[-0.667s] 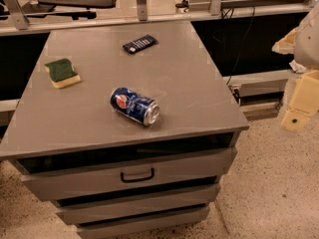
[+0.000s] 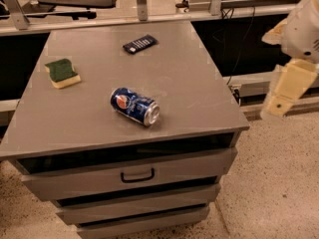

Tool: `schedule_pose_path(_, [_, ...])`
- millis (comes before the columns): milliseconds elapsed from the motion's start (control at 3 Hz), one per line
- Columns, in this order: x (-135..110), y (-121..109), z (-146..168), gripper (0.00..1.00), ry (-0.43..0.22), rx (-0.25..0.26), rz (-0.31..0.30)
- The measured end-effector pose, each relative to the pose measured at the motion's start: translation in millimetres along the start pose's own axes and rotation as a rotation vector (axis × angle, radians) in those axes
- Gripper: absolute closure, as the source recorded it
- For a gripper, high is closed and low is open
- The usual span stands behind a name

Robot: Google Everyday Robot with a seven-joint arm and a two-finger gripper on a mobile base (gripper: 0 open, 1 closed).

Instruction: Pick rxbar blueberry

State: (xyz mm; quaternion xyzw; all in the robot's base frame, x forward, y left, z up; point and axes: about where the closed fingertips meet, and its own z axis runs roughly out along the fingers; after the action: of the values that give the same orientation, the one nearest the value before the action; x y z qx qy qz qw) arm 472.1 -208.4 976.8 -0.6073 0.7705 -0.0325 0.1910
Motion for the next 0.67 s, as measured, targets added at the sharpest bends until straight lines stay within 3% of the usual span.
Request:
schedule_pose_path(333, [-36,-58,29,0.00,-0.094,0.032,-0.029])
schedule_pose_path(667, [-89,-120,55,0.00,-0.233,0.062,-0.054])
